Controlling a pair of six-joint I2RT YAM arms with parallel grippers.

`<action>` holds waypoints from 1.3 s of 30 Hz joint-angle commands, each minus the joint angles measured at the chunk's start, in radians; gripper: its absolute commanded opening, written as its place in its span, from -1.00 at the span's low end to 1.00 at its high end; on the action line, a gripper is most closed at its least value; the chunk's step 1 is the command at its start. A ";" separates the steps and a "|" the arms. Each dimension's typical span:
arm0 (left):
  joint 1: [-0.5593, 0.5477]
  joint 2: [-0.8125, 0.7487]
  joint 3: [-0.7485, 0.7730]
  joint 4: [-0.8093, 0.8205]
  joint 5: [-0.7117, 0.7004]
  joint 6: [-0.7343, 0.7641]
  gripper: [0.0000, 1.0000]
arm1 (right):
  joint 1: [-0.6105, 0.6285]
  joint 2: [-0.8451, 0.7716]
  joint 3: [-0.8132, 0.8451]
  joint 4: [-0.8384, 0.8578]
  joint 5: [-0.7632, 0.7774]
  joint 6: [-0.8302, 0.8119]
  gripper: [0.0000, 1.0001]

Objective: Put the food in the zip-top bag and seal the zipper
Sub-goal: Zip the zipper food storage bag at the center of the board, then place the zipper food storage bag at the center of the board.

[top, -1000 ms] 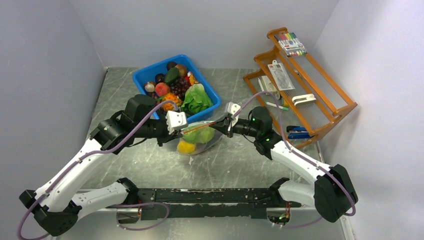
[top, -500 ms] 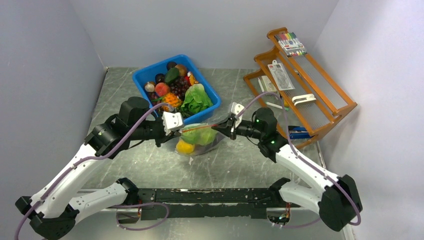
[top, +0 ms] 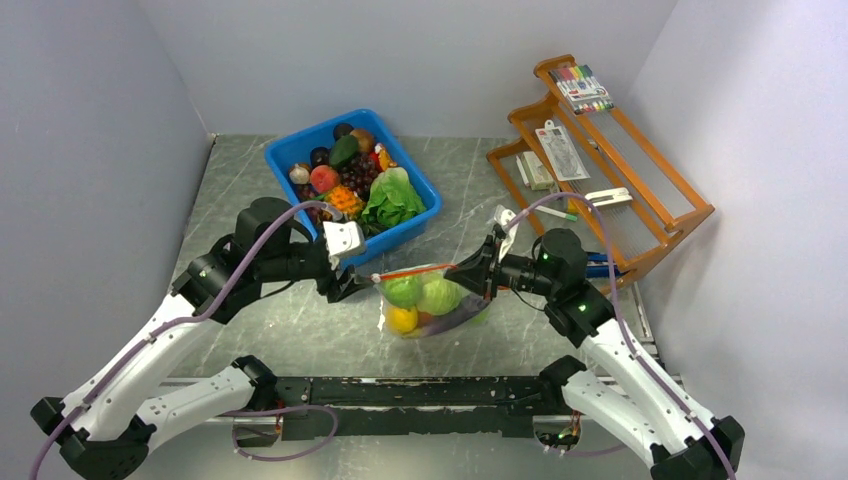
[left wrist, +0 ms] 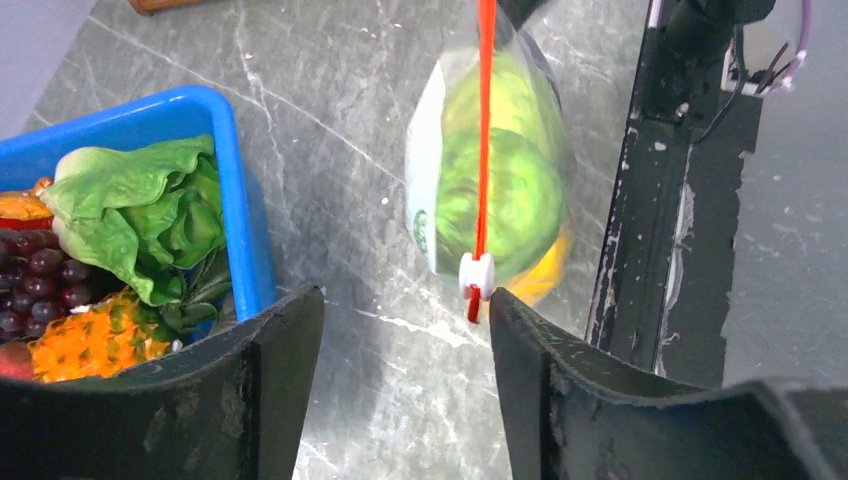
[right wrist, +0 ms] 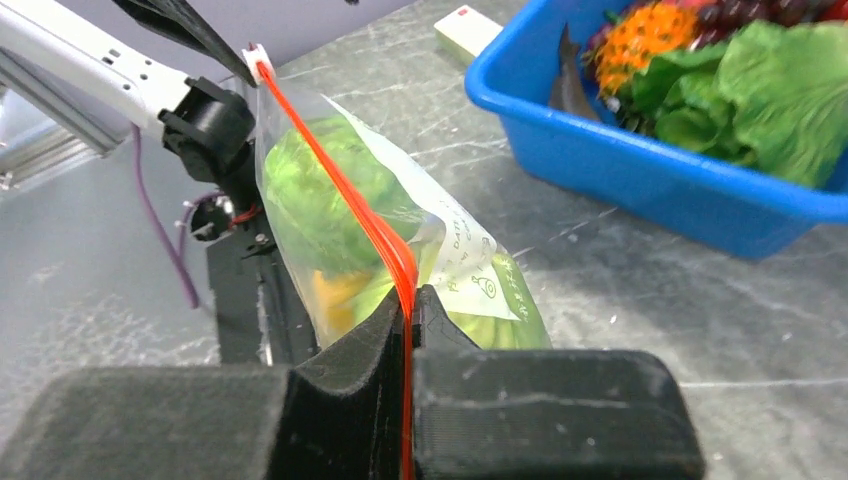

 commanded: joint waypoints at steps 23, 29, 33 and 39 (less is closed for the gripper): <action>0.003 -0.192 -0.118 0.187 -0.230 -0.092 0.99 | -0.028 0.298 0.044 -0.276 0.537 0.107 -1.00; 0.003 -0.198 -0.136 0.166 -0.267 -0.098 1.00 | -0.068 0.372 0.039 -0.279 0.718 0.104 -1.00; 0.002 -0.214 -0.158 0.204 -0.285 -0.132 1.00 | -0.070 0.382 0.034 -0.254 0.773 0.106 -1.00; 0.002 -0.222 -0.189 0.259 -0.403 -0.254 0.99 | -0.070 0.397 0.059 -0.255 0.862 0.129 -0.63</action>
